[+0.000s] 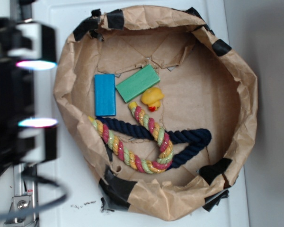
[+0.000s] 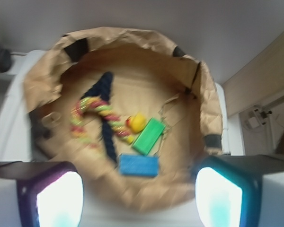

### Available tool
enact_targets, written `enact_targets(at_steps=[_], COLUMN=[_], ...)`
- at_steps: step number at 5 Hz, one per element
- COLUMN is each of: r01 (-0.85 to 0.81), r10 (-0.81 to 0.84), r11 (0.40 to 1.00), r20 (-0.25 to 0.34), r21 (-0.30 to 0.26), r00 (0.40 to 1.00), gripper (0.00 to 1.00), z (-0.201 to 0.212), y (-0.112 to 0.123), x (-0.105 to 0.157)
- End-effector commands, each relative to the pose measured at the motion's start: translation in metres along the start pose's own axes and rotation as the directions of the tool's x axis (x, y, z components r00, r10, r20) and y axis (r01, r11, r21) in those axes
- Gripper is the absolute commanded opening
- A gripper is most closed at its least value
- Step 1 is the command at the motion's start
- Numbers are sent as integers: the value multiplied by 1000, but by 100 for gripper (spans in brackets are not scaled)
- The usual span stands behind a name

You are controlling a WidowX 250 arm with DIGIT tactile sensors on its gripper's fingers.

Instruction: Grab the yellow duck.

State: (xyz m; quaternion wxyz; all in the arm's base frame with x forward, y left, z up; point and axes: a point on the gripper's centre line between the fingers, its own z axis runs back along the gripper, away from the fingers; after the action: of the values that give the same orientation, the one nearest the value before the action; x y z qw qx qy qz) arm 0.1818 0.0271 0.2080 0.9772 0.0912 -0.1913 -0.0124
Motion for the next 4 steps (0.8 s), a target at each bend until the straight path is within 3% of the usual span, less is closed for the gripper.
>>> enact_targets(at_steps=[1, 2, 3, 4], r01=[15, 60, 80, 80], r10=[-18, -64, -84, -84], r11=[999, 997, 996, 996], r20=[-78, -107, -90, -90], r21=[-33, -38, -48, -48], r00=[997, 992, 992, 992], gripper=[100, 100, 100, 100], z=[-70, -95, -122, -122], y=[0, -4, -13, -13], x=[33, 41, 44, 44])
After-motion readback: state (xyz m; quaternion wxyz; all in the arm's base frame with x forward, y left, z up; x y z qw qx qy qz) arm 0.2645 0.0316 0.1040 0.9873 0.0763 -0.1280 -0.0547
